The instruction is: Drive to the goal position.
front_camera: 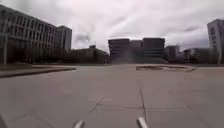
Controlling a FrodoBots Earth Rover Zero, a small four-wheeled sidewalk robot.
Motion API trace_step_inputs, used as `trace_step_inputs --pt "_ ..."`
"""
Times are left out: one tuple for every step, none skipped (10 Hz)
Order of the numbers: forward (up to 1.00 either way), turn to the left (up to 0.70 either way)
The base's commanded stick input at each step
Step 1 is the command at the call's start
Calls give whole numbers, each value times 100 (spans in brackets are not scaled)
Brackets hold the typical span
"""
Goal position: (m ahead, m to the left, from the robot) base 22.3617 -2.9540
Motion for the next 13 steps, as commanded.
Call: trace_step_inputs --pt "100 0" --pt "100 0" --pt "100 0" --pt "100 0" --pt "100 0" --pt "100 0" --pt "100 0" --pt "100 0" --pt "100 0" --pt "100 0" --pt "100 -19" --pt "100 -26" --pt "100 -26"
